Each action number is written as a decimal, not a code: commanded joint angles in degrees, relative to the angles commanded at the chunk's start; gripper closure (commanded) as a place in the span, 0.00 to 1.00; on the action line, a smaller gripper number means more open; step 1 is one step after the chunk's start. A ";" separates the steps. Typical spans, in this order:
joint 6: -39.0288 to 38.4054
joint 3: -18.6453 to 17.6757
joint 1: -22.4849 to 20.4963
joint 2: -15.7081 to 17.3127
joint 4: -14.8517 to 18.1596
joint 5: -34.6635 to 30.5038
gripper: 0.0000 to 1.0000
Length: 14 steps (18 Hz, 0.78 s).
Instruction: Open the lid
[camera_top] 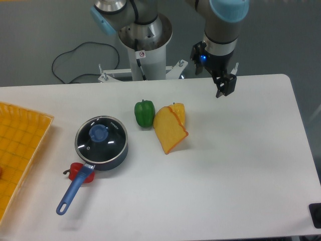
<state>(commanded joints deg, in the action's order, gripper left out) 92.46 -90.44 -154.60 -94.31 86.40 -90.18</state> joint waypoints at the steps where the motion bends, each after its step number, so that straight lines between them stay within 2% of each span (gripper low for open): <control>1: 0.17 -0.09 0.00 0.00 -0.09 0.00 0.00; 6: 0.00 0.09 0.18 -0.18 -1.58 0.26 0.00; 14: -1.67 0.00 0.18 -0.62 -1.58 0.88 0.00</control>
<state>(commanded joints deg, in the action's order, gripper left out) 90.79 -90.44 -154.42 -94.92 84.81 -89.30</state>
